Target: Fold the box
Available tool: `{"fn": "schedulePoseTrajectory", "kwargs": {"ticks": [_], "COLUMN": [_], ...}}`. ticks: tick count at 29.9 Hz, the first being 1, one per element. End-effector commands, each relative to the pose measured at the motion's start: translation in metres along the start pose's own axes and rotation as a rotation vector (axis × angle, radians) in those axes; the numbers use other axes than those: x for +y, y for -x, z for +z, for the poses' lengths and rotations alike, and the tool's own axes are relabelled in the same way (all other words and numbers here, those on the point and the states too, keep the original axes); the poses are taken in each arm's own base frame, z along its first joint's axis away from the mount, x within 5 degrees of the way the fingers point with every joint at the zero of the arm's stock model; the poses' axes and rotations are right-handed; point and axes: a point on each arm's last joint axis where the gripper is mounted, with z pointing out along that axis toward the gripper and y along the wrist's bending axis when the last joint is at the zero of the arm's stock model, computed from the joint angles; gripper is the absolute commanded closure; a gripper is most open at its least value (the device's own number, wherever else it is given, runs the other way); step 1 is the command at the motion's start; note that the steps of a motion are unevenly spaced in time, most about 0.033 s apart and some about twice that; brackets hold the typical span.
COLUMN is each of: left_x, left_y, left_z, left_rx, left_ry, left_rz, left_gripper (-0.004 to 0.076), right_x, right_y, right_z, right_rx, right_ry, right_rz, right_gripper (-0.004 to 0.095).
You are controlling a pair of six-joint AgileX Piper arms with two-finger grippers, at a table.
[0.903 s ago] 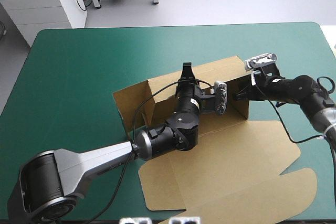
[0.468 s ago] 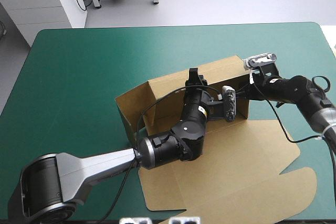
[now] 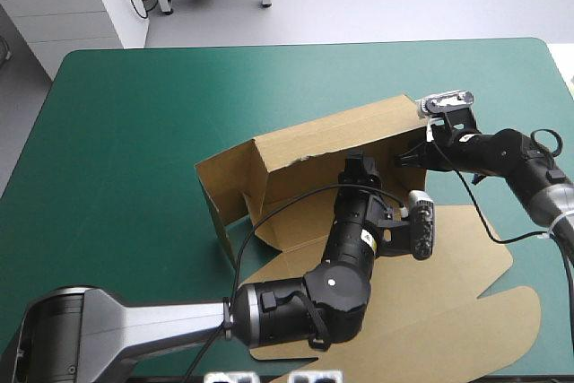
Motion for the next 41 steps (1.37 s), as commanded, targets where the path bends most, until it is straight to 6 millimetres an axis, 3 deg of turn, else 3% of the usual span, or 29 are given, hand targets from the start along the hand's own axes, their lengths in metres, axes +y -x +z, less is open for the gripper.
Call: {"fn": "schedulePoseTrajectory", "kwargs": {"ticks": [1, 4, 9, 14, 21, 24, 29, 33, 36, 41], "left_x": [0.032, 0.047, 0.089, 0.129, 0.194, 0.211, 0.229, 0.229, 0.219, 0.199], "left_y": [0.003, 0.0, -0.02, -0.057, -0.147, -0.187, -0.249, -0.289, -0.314, -0.347], "left_z": [-0.038, -0.055, -0.077, -0.085, -0.081, -0.086, -0.098, -0.098, -0.092, -0.084], "left_rx": [-0.072, -0.101, -0.139, -0.125, 0.024, 0.062, 0.127, 0.235, 0.291, 0.375], "left_ry": [0.093, 0.123, 0.177, 0.233, 0.425, 0.453, 0.491, 0.475, 0.421, 0.354], "left_rz": [-0.089, -0.115, -0.226, -0.357, -0.588, -0.726, -0.958, -1.058, -1.147, -1.251], "left_gripper": [0.0435, 0.0738, 0.0722, 0.0722, 0.0722, 0.0722, 0.0722, 0.0722, 0.0722, 0.0722], "right_x": [0.009, 0.01, 0.011, 0.013, 0.023, 0.025, 0.031, 0.045, 0.053, 0.049], "right_y": [-0.005, -0.003, 0.005, 0.017, 0.043, 0.051, 0.057, 0.055, 0.054, 0.052], "right_z": [-0.001, -0.002, -0.006, -0.013, -0.036, -0.048, -0.061, -0.058, -0.046, -0.013], "right_rx": [0.062, 0.057, 0.044, 0.027, 0.048, 0.077, 0.156, 0.203, 0.228, 0.302], "right_ry": [0.06, 0.06, 0.07, 0.083, 0.139, 0.132, 0.094, 0.03, 0.02, 0.02], "right_rz": [0.04, 0.047, 0.087, 0.126, 0.23, 0.247, 0.221, 0.169, 0.152, 0.177], "right_gripper": [0.0905, 0.0905, 0.0905, 0.0905, 0.0904, 0.0904, 0.0904, 0.0904, 0.0904, 0.0904]}}
